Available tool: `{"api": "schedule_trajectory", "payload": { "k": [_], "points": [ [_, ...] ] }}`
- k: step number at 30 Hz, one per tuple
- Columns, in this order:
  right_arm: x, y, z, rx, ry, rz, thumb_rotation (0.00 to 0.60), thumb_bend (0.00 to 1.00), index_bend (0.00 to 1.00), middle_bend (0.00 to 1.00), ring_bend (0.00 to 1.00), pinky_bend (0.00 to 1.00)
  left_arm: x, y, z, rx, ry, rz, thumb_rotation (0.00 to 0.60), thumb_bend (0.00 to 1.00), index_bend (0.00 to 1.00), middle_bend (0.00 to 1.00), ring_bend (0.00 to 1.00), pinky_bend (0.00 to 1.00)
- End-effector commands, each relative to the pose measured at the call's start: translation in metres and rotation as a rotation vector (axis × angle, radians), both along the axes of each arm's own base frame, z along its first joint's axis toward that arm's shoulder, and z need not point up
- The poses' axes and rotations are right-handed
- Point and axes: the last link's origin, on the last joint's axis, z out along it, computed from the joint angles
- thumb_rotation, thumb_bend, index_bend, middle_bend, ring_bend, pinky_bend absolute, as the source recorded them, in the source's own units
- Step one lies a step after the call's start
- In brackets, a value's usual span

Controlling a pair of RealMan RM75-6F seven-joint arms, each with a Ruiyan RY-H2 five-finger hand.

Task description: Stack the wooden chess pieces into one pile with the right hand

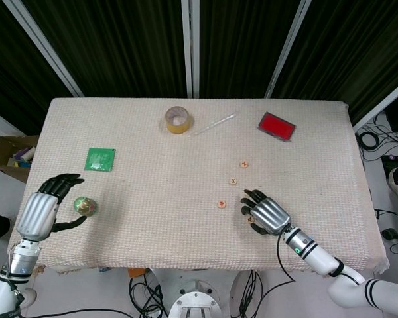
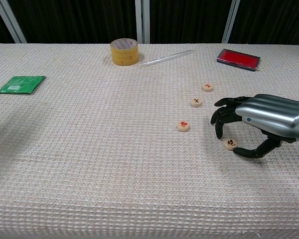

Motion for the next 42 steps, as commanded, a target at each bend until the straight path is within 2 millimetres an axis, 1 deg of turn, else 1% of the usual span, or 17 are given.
{"api": "schedule_trajectory", "payload": {
  "k": [1, 4, 6, 9, 13, 15, 18, 24, 32, 42],
  "points": [
    [0.0, 0.0, -0.001, -0.004, 0.003, 0.003, 0.6, 0.33, 0.46, 0.25, 0.04, 0.18, 0.0, 0.0, 0.0, 0.002, -0.003, 0.0, 0.6, 0.05, 0.24, 0.19, 0.16, 0.21],
    [0.002, -0.001, 0.001, -0.016, -0.008, 0.004, 0.6, 0.35, 0.52, 0.26, 0.04, 0.18, 0.0, -0.001, 0.001, 0.006, -0.005, -0.001, 0.6, 0.05, 0.24, 0.19, 0.16, 0.21],
    [0.005, -0.004, 0.005, -0.027, -0.028, 0.001, 0.6, 0.35, 0.52, 0.26, 0.04, 0.18, -0.001, -0.001, 0.002, 0.009, -0.006, -0.001, 0.6, 0.05, 0.24, 0.19, 0.16, 0.21],
    [0.017, -0.013, 0.018, -0.049, -0.065, 0.008, 0.6, 0.35, 0.52, 0.26, 0.04, 0.18, -0.001, -0.002, 0.002, 0.011, -0.007, 0.0, 0.6, 0.05, 0.24, 0.19, 0.16, 0.21],
    [0.037, -0.032, 0.023, -0.057, -0.061, 0.023, 0.6, 0.35, 0.52, 0.26, 0.04, 0.18, 0.0, -0.004, 0.002, 0.012, -0.006, -0.003, 0.6, 0.05, 0.24, 0.19, 0.16, 0.21],
    [0.046, -0.041, 0.02, -0.05, -0.039, 0.032, 0.6, 0.35, 0.52, 0.26, 0.04, 0.18, 0.0, -0.005, 0.002, 0.013, -0.005, -0.002, 0.6, 0.05, 0.24, 0.19, 0.16, 0.21],
    [0.057, -0.048, 0.01, -0.03, -0.004, 0.052, 0.6, 0.35, 0.52, 0.26, 0.04, 0.18, -0.001, -0.006, 0.001, 0.014, -0.006, 0.005, 0.6, 0.05, 0.24, 0.19, 0.16, 0.21],
    [0.07, -0.054, -0.012, 0.001, 0.029, 0.067, 0.6, 0.35, 0.53, 0.26, 0.04, 0.17, -0.005, -0.008, 0.0, 0.011, -0.008, 0.019, 0.6, 0.05, 0.24, 0.19, 0.16, 0.21],
    [0.079, -0.056, -0.027, 0.013, 0.042, 0.093, 0.6, 0.35, 0.53, 0.26, 0.04, 0.17, -0.005, -0.008, 0.0, 0.008, -0.008, 0.022, 0.6, 0.05, 0.24, 0.19, 0.16, 0.21],
    [0.083, -0.055, -0.034, 0.021, 0.046, 0.107, 0.6, 0.35, 0.49, 0.25, 0.04, 0.16, -0.005, -0.007, -0.004, -0.006, -0.012, 0.019, 0.6, 0.05, 0.24, 0.19, 0.16, 0.21]
  ]
}}
